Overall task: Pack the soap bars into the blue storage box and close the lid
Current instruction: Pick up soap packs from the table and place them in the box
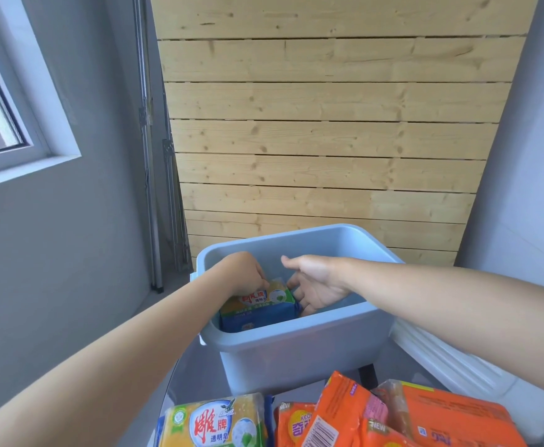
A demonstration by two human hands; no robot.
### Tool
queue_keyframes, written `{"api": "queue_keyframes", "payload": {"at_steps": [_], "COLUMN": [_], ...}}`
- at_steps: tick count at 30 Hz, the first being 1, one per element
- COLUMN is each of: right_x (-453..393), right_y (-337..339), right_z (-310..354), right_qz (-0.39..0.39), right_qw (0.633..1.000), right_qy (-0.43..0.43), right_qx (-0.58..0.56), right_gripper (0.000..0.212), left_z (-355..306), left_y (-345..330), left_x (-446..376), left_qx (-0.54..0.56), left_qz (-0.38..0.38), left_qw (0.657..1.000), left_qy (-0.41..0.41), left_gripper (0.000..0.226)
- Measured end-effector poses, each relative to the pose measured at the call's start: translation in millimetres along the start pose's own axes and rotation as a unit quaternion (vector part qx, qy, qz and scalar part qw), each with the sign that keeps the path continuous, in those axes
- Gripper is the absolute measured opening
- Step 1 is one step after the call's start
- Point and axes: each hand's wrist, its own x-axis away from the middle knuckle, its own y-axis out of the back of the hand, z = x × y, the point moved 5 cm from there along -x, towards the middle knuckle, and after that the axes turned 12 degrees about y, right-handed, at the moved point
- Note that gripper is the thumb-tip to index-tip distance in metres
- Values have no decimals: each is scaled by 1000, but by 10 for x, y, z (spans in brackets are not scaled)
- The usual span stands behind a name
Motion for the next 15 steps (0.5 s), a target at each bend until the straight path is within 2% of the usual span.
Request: {"api": "queue_keyframes", "payload": {"at_steps": [3, 7, 11, 13, 15], "right_x": [-1, -10, 129, 304, 497], "right_y": [5, 28, 80, 96, 82], "right_z": [-2, 38, 175, 284, 382], "right_qz": [4, -10, -90, -148, -202], "right_qw": [1000, 997, 986, 959, 917], "right_qy": [-5, -23, 5, 45, 98], "right_qx": [-1, 68, 140, 237, 329], "right_gripper": [78, 83, 69, 56, 43], "left_z": [-4, -9, -42, -81, -109], "left_y": [-13, -8, 40, 99, 151], "left_x": [-9, 17, 156, 307, 471], "left_qx": [-10, 2, 84, 140, 180], "left_qz": [1, -5, -12, -23, -42], "left_qw": [1000, 1000, 996, 988, 980], "left_qy": [2, 2, -28, -57, -76], "left_gripper": [33, 34, 31, 30, 30]}}
